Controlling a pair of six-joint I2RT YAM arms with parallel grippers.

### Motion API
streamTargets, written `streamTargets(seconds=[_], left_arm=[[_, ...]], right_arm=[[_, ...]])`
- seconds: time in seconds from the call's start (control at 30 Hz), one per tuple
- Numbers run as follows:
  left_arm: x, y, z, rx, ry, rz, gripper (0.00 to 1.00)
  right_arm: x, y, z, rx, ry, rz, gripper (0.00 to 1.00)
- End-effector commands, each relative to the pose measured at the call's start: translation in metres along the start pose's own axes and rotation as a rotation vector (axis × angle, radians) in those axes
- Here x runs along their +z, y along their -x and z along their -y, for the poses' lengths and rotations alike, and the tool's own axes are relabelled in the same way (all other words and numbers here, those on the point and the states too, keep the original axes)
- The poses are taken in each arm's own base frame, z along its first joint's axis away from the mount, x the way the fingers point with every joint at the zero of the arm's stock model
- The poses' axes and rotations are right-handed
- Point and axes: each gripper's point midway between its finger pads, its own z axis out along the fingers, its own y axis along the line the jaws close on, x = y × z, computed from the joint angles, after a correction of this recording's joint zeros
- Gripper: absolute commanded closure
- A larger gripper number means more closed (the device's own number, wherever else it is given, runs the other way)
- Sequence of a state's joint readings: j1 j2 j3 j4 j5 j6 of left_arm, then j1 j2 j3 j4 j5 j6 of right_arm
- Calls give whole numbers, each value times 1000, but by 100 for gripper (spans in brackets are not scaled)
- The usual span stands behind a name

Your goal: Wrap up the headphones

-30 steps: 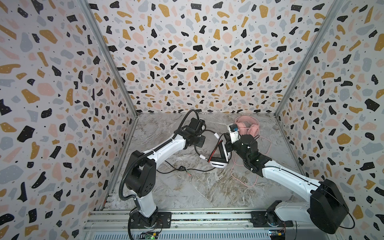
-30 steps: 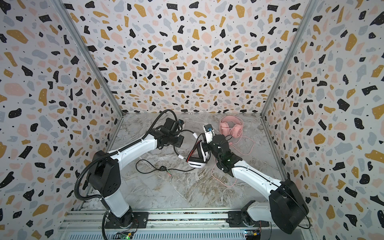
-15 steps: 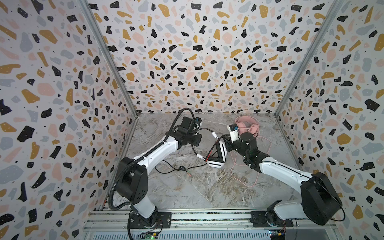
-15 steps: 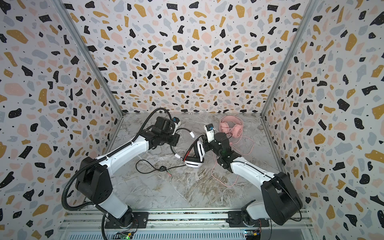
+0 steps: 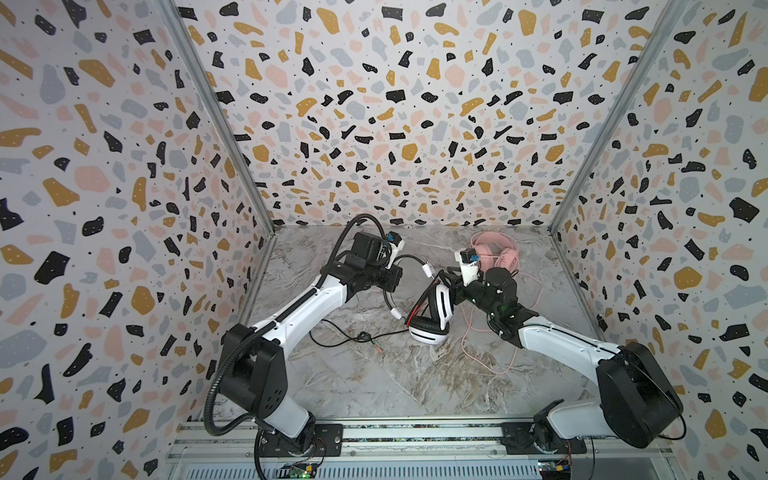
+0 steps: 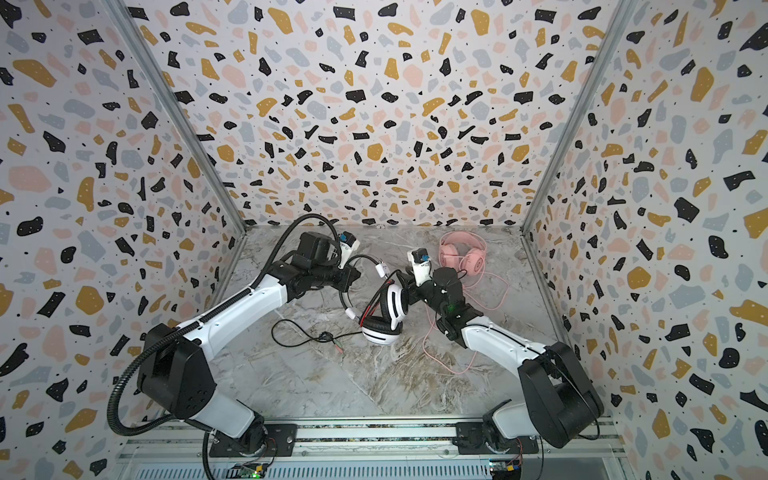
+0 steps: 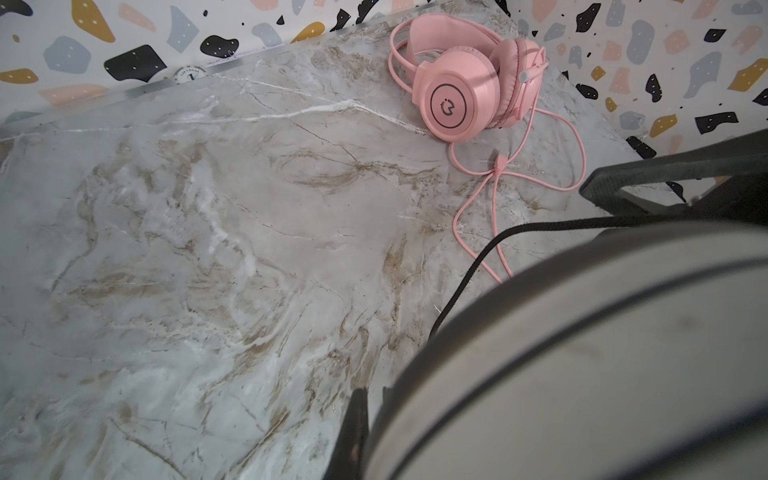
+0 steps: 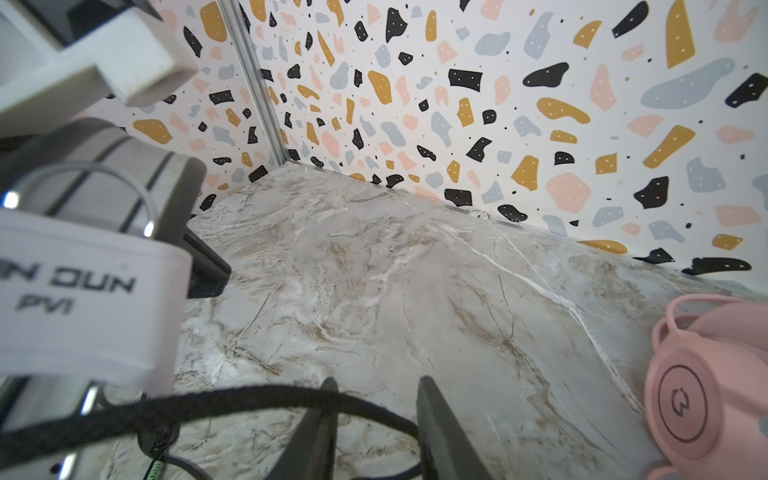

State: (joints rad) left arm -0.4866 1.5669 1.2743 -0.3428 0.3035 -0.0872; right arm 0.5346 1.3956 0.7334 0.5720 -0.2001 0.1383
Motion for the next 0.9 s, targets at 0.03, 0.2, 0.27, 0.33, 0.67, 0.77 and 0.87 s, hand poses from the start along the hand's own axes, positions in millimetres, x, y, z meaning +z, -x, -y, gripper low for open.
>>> streamTargets(seconds=[0.03, 0.2, 0.27, 0.33, 0.67, 0.77, 0.87], left_arm=[[-33, 61, 39, 2, -191, 235, 100], [-42, 68, 21, -31, -153, 270, 100], [-43, 66, 1, -36, -55, 260, 100], [-47, 67, -12, -53, -18, 267, 100], [-77, 82, -45, -152, -9, 392, 100], [-80, 83, -45, -152, -4, 414, 100], [-83, 83, -47, -151, 9, 423, 100]], right_arm=[[4, -17, -28, 26, 163, -21, 62], [12, -25, -35, 52, 226, -49, 57], [11, -25, -34, 54, 218, -47, 57], [9, -23, -29, 60, 202, -39, 57], [5, -27, -24, 112, 251, -53, 48], [17, -38, -30, 175, 310, -94, 42], [24, -42, -43, 228, 403, -100, 37]])
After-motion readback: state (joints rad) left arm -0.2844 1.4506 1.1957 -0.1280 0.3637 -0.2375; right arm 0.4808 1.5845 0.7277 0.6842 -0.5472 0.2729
